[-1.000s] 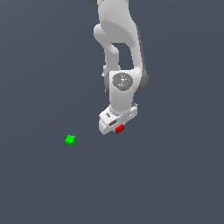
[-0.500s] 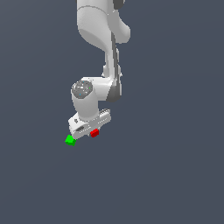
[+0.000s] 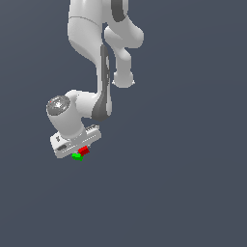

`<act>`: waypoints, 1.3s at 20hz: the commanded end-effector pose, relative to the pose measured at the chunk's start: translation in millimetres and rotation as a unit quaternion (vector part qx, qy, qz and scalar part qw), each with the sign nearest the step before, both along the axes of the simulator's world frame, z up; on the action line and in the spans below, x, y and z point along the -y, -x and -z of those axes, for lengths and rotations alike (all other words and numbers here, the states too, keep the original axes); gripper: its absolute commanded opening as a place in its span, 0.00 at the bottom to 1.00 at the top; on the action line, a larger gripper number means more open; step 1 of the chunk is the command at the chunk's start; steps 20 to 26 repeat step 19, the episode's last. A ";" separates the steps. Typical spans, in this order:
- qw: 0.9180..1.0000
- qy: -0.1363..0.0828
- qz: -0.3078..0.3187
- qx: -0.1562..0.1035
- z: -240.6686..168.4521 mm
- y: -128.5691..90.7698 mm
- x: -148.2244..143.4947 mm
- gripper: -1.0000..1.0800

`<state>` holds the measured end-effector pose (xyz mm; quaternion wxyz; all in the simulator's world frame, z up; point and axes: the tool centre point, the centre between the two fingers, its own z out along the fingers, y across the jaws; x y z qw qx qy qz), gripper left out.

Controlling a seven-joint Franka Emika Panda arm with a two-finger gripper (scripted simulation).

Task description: Stack the red cube on top of the green cube.

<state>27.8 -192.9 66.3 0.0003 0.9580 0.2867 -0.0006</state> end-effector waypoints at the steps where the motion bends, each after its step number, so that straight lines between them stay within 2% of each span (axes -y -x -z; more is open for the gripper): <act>1: 1.000 0.000 -0.001 0.001 1.5 -3.2 12.9 0.00; 9: 1.000 0.000 -0.001 0.000 3.9 -6.6 28.7 0.00; 10: 1.000 0.000 -0.001 0.000 3.9 -6.6 28.7 0.96; 26: 1.000 0.000 -0.001 0.000 3.9 -6.6 28.7 0.96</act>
